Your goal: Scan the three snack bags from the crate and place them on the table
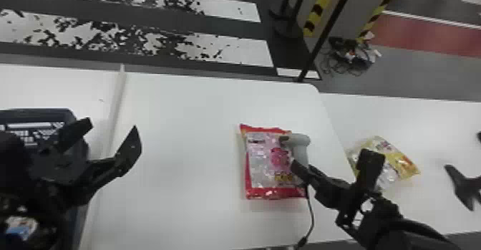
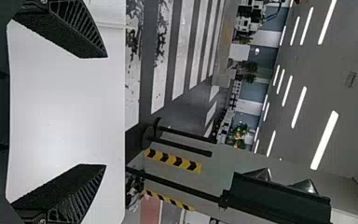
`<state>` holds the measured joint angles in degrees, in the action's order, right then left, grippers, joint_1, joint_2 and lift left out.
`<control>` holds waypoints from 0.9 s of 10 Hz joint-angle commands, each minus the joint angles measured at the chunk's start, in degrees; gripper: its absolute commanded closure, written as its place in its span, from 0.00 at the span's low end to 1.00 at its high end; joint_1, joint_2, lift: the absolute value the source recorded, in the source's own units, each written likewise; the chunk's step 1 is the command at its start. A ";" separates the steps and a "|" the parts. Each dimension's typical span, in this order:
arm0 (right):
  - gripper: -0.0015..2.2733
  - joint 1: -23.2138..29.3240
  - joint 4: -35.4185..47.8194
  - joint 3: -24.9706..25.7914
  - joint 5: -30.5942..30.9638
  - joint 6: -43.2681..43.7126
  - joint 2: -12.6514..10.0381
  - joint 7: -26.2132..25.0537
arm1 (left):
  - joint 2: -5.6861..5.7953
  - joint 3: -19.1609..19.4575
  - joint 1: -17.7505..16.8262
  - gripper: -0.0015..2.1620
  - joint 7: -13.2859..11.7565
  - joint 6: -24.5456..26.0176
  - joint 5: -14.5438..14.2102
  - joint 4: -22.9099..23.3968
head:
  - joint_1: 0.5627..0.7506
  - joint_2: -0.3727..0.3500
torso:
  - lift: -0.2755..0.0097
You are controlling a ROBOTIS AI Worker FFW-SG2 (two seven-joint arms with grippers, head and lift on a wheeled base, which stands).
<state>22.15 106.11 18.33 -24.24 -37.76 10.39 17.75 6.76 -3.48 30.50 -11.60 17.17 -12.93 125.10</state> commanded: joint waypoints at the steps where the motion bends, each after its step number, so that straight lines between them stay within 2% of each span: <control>1: 0.99 -1.41 -0.46 2.06 -0.10 0.00 0.33 0.09 | 0.10 -0.03 0.00 0.01 0.00 -0.16 -0.07 0.05 | 0.70 0.17 | 0.75; 4: 0.99 -5.01 -4.68 4.34 0.42 1.76 3.23 0.26 | 0.01 -0.03 -0.26 0.01 0.00 0.02 -0.07 0.05 | 0.70 0.10 | 0.75; 7: 0.99 -8.88 -13.56 4.70 3.59 5.80 5.69 0.70 | 0.19 -0.12 -0.70 0.01 -0.26 0.02 -0.25 -0.30 | 0.70 0.03 | 0.75; 9: 0.99 -11.07 -18.66 4.61 4.38 6.33 6.75 1.49 | 0.28 -0.30 -1.23 0.01 -0.35 0.02 -0.51 -0.83 | 0.70 0.03 | 0.75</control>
<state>11.68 88.98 23.01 -20.08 -31.50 16.72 19.21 7.03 -3.71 29.47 -11.88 17.19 -13.34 124.49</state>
